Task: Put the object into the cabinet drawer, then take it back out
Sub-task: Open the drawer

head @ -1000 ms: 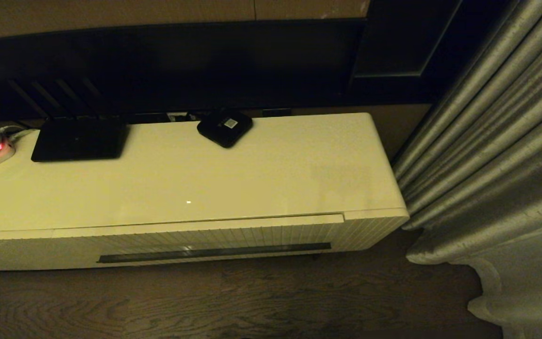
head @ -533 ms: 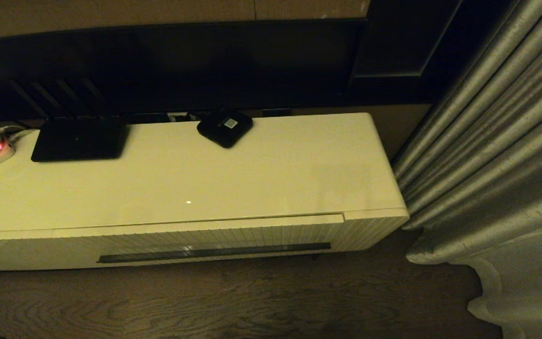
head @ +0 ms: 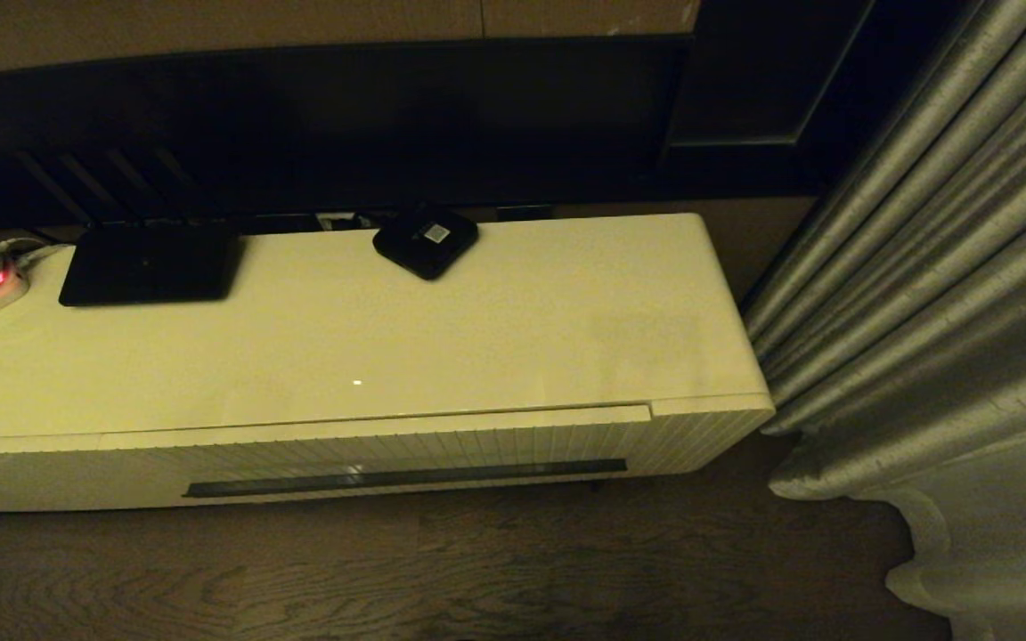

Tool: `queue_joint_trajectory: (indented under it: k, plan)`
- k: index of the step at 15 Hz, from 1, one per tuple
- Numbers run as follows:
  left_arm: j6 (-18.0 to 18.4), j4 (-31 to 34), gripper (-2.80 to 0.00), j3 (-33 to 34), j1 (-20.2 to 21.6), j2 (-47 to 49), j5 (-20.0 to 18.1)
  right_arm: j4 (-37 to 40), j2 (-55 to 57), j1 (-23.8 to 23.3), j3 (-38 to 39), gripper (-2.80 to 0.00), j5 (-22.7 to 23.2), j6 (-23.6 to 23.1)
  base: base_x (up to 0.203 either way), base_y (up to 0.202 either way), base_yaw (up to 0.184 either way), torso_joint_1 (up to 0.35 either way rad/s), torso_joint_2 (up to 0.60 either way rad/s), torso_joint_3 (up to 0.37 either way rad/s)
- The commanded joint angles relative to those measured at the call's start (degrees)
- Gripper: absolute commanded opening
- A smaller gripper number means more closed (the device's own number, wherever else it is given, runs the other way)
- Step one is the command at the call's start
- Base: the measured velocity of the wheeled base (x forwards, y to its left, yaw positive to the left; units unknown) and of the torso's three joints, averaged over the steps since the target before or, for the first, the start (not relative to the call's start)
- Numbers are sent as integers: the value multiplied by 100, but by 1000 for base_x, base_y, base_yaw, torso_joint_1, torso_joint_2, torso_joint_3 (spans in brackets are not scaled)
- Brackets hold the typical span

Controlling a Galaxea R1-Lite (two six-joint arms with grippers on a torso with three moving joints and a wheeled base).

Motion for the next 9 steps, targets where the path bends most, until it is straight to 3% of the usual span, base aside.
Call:
queue_joint_trajectory:
  k: [1,9]
  plan:
    - [-124,-74,-280,49,-1,64,-40,-2,4,2,0,-280,3,1,0,0,0,0,0,0]
    - [66,-998,-280,459,-81,463,-128,-2,4,2,0,-280,3,1,0,0,0,0,0,0]
